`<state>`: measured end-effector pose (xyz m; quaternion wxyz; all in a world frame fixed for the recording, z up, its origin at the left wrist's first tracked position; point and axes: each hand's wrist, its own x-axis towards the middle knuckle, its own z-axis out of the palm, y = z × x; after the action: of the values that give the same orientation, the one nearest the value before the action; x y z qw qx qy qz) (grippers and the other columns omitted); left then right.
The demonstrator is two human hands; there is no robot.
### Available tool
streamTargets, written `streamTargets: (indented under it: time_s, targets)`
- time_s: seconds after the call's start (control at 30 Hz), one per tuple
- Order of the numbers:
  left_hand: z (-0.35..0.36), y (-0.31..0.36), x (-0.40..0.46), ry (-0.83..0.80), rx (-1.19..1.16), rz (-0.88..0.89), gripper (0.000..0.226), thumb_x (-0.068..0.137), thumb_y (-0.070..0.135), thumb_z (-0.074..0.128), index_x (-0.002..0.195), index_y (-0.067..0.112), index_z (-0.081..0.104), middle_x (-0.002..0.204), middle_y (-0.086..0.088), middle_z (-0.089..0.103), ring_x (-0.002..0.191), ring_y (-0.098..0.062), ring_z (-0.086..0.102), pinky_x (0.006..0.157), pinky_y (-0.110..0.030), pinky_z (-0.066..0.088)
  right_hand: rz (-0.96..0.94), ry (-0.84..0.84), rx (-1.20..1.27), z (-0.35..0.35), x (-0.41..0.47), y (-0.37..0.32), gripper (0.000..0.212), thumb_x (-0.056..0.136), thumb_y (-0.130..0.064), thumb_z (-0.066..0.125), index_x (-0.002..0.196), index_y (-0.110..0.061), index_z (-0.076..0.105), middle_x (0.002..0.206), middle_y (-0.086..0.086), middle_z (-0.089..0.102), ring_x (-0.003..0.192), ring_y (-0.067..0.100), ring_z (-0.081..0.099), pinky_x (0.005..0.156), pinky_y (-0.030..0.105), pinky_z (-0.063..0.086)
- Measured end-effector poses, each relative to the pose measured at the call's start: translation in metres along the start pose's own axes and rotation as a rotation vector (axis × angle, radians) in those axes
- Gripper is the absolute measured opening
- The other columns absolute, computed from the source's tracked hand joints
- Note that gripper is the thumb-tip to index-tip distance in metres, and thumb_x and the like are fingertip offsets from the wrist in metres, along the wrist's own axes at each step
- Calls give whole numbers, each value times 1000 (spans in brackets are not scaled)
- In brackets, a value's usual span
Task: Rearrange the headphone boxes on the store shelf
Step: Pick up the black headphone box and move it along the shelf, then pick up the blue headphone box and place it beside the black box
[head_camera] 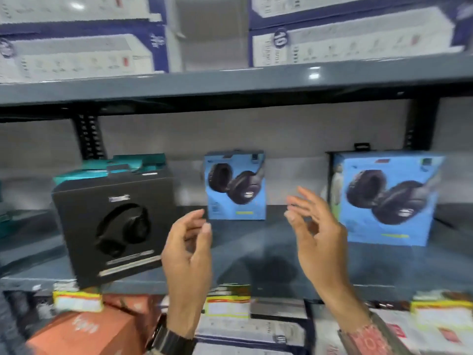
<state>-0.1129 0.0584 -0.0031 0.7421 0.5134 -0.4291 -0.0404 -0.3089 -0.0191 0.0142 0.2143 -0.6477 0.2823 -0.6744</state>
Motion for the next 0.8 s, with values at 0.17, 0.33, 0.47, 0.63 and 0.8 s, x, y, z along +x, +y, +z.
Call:
streamTargets:
  time_s: [0.17, 0.33, 0.47, 0.63, 0.8]
  targets:
    - [139, 32, -26, -450, -134, -70, 29, 103, 8, 73, 111, 36, 73, 100, 7, 75, 80, 7, 67, 80, -10, 52, -66, 340, -267, -141, 34, 35, 38, 100, -2, 72, 137, -7, 68, 116, -9, 75, 109, -8, 72, 92, 11, 55]
    - [233, 31, -50, -731, -68, -204, 67, 107, 24, 70, 167, 22, 40, 159, 2, 50, 145, -15, 53, 121, -34, 47, 238, 346, -408, -239, 64, 94, 60, 99, -15, 76, 154, -8, 53, 150, 17, 63, 136, 34, 62, 114, 51, 50]
    - [272, 13, -48, -801, -120, -333, 97, 110, 25, 67, 178, 20, -2, 186, 6, 15, 170, -23, 28, 138, -52, 29, 448, 176, -206, -258, 80, 135, 71, 103, -16, 73, 166, -13, 40, 168, 15, 50, 140, 27, 56, 112, 43, 46]
    - [287, -11, -46, -805, -80, -258, 72, 114, 17, 58, 177, 25, 23, 176, -1, 47, 161, -26, 48, 133, -53, 39, 415, 18, -152, -244, 86, 162, 59, 104, -6, 68, 159, -22, 54, 155, 2, 67, 146, 24, 61, 124, 57, 45]
    - [264, 2, -49, -724, -4, -232, 63, 114, 13, 56, 173, 27, 37, 155, -2, 69, 143, -28, 65, 126, -53, 47, 370, 87, -277, -233, 73, 133, 42, 99, -11, 73, 137, -27, 73, 128, -4, 82, 128, 24, 74, 111, 56, 56]
